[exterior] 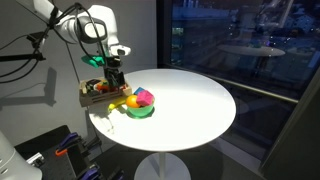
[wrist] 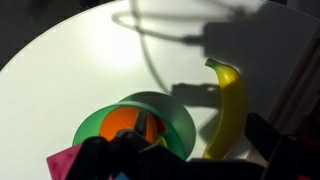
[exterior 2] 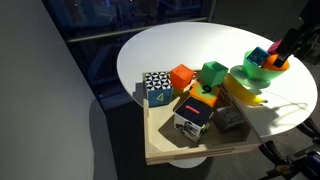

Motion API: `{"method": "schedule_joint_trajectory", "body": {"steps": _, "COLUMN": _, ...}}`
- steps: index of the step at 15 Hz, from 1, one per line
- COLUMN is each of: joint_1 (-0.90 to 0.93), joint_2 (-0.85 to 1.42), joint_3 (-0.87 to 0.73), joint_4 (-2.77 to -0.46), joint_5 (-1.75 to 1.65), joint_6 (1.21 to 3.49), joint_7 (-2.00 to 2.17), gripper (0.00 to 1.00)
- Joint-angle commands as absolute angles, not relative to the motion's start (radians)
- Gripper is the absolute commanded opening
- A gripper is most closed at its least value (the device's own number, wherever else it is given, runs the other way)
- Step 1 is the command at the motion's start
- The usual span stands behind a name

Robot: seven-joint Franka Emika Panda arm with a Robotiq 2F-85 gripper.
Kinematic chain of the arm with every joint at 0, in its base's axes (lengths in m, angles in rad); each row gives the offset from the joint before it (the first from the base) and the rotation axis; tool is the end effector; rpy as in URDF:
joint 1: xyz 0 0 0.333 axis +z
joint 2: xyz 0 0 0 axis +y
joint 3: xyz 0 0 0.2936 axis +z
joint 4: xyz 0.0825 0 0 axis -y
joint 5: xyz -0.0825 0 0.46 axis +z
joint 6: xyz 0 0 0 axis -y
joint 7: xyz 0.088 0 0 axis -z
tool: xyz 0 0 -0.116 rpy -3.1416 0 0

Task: Pick up the banana and put it in the wooden tray

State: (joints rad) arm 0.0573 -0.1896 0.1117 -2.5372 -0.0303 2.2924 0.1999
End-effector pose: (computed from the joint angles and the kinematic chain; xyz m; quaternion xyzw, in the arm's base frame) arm 0.4865 0.0794 0.2521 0.9993 -0.0064 -0.0239 0.0264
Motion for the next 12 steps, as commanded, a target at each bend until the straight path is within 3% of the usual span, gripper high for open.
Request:
{"method": "schedule_joint_trajectory", "body": {"steps": 1, "joint_1": 0.060, "joint_2": -0.190, "joint_3": 0.109, "joint_4": -2.536, "joint_5": -0.031, "joint_6": 2.291, "joint_7": 0.200, "gripper": 1.00}}
{"method": "schedule_joint_trajectory", "body": {"steps": 12, "joint_1": 0.063, "joint_2": -0.066, "joint_3": 0.106, "joint_4": -2.494, "joint_5": 0.000, "joint_6": 2.304, "joint_7": 0.212, "gripper": 1.00}}
